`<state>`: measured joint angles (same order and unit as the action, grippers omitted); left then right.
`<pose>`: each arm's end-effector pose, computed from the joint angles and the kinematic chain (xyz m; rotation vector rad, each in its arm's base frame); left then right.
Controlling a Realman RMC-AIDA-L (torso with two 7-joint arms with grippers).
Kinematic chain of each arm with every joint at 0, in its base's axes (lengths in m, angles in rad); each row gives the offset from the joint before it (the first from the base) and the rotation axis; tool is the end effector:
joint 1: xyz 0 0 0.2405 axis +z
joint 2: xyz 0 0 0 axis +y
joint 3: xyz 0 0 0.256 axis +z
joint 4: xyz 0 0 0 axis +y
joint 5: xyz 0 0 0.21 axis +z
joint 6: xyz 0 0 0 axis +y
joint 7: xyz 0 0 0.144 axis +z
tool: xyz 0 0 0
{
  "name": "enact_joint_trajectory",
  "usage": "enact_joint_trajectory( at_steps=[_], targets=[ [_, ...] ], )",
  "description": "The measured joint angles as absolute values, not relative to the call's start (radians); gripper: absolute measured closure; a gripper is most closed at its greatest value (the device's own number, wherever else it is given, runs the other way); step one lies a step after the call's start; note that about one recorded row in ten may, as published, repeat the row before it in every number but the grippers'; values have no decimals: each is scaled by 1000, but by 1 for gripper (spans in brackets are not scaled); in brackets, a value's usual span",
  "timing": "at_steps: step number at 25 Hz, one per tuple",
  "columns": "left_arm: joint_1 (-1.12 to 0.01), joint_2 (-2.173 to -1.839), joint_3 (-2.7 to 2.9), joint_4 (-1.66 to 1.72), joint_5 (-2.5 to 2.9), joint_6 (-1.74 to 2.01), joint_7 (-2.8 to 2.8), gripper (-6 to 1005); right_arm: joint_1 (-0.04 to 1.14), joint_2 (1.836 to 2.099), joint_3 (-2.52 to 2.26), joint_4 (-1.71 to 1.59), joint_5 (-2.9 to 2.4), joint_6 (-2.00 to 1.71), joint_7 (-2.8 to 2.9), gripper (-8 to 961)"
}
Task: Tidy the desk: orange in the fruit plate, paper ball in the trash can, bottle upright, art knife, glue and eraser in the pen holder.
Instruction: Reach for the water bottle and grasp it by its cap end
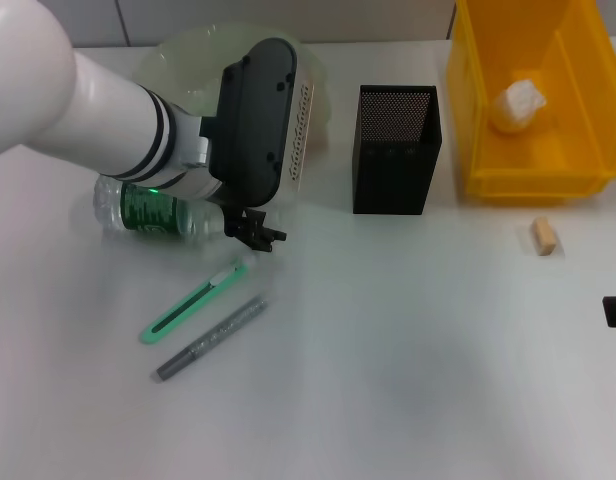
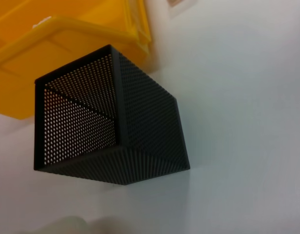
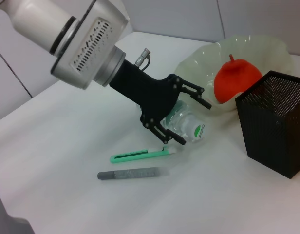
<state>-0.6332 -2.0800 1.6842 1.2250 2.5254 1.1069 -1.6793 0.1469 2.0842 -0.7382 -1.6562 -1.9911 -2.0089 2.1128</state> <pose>-0.1504 0.3743 -0.0644 -2.7097 0.6208 0.5756 0.2434 0.2291 0.1237 -2.6785 0.9423 0.3203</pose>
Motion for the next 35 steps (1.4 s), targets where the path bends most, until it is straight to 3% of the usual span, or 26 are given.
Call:
enact_joint_trajectory(
  at_steps=[25,35],
  targets=[
    [-680,-2080,1786,1136,2621,1017,-1777,140,184,2081,-737,-1622,-1998,-2005,2112,196],
    [-682,-2080,1786,1133,2635,1015,-1778,278,189,2080,-736,-1618,-1992,-2012,2111,196]
  ],
)
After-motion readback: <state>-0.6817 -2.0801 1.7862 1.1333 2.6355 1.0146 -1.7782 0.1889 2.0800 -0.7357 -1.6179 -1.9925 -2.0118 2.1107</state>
